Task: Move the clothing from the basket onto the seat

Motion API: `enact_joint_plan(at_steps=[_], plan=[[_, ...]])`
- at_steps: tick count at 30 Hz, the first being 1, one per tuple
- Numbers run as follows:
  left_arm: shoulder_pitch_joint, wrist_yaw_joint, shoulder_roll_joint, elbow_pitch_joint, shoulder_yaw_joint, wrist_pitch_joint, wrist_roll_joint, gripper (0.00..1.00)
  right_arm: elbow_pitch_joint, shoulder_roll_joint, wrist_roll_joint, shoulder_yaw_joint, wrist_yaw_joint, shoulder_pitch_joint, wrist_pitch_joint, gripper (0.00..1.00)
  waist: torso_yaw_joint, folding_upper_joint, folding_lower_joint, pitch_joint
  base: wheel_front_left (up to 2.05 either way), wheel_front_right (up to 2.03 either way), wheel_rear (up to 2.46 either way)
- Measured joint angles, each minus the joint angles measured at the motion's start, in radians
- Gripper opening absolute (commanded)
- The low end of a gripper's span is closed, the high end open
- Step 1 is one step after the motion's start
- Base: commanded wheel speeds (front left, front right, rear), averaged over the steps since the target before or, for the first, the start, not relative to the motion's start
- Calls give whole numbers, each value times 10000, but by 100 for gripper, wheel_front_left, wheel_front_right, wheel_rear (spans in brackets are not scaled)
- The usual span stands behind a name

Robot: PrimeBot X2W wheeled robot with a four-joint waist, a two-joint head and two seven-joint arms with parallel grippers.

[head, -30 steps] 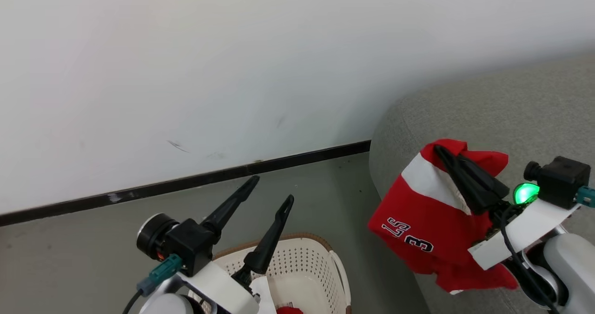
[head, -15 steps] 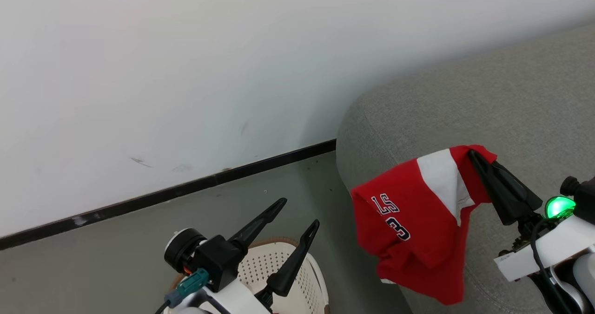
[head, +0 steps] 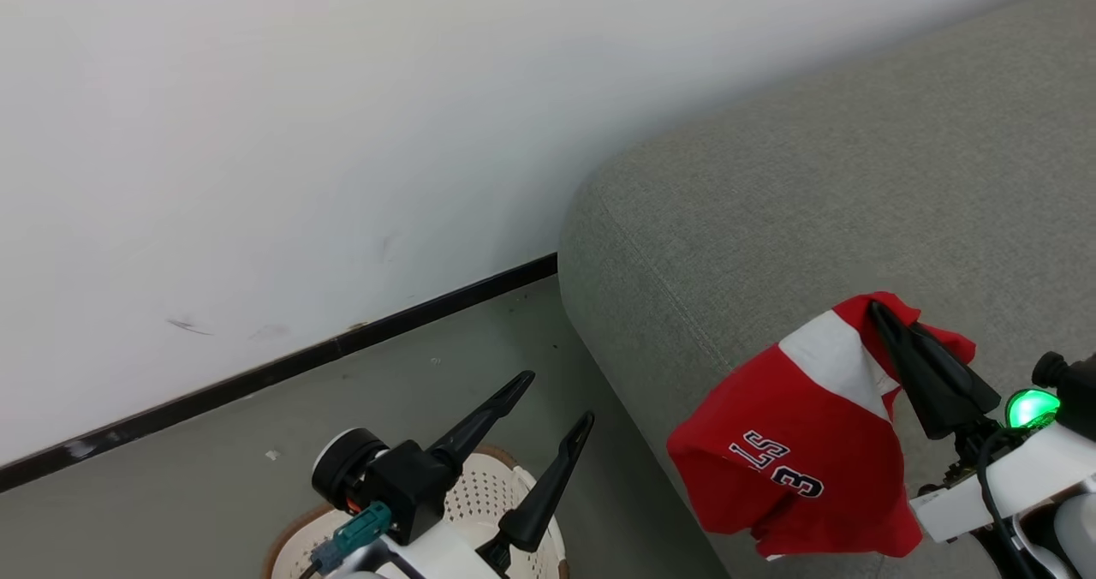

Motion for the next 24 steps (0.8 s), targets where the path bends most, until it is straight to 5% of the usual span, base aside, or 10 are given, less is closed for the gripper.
enact_joint_plan(at_steps=[11,24], plan=[[23,355,10,-92,107,-56,213,100,368,-136,665,205,0,-1980,178,0,-319,0,0,484,0,0,0],[15,884,274,-734,458,67,673,100,2362,-690,1062,-1429,0,-6335,1016,0,-69,0,0,1411,0,0,0]])
